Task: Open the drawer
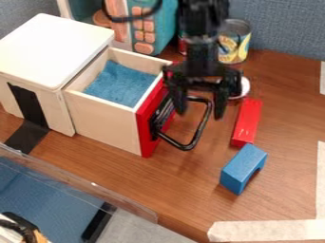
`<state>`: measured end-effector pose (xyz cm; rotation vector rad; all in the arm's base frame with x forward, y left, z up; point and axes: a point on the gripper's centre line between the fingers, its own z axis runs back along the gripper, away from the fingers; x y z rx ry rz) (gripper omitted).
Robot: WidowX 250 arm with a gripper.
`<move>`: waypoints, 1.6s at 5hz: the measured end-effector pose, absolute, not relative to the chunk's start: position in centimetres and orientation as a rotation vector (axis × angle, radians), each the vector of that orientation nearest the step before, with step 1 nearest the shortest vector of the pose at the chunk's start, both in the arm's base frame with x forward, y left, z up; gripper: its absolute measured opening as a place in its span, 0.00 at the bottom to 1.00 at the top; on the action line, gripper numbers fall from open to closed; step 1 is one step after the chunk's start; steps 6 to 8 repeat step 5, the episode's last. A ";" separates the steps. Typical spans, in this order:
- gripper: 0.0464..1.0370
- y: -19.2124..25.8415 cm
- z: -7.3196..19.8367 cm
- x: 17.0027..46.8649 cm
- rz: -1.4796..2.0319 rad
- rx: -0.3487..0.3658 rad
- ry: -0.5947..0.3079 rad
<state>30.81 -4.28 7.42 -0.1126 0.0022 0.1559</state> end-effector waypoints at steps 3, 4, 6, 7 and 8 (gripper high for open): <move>0.96 -3.8 9.1 30.2 0.050 -0.021 0.011; 0.96 -3.9 9.1 30.2 0.053 -0.024 0.011; 0.96 -3.9 9.1 30.2 0.053 -0.024 0.011; 0.96 -3.9 9.1 30.2 0.053 -0.024 0.011; 0.96 -3.9 9.1 30.2 0.053 -0.024 0.011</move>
